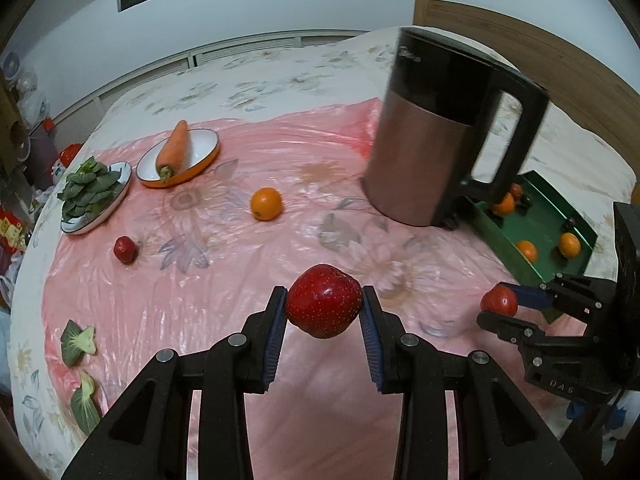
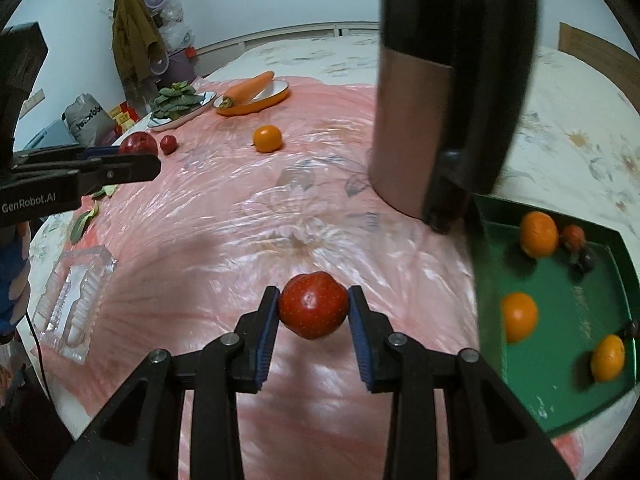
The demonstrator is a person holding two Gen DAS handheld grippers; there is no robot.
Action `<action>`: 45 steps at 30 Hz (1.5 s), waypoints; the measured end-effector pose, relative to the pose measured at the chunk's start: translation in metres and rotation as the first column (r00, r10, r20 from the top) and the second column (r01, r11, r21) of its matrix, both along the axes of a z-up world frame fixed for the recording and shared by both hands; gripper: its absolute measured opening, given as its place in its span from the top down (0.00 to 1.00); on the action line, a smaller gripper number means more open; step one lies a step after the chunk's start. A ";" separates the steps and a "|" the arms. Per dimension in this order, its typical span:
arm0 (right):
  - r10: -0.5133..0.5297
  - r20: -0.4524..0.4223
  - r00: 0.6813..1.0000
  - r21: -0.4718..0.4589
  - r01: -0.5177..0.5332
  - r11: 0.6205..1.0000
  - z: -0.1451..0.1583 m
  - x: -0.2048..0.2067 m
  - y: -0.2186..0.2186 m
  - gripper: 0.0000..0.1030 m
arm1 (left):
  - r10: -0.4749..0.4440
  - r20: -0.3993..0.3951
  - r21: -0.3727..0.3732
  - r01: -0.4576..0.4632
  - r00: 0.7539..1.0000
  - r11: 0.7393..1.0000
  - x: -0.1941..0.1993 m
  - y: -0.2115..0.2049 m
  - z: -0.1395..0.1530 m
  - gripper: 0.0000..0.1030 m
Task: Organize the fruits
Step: 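Carry both red apples to the green tray and open both tools to release them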
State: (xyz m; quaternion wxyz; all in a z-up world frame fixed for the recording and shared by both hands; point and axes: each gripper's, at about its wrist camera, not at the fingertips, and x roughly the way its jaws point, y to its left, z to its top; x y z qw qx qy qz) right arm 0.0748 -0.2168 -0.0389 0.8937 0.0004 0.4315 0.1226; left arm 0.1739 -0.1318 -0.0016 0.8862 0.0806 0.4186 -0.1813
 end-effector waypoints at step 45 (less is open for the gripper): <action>-0.402 0.112 0.909 0.150 0.385 0.911 0.010 -0.119 -0.208 0.76 | -0.277 -0.018 0.168 0.276 0.961 0.946 -0.098 -0.225 0.002 0.70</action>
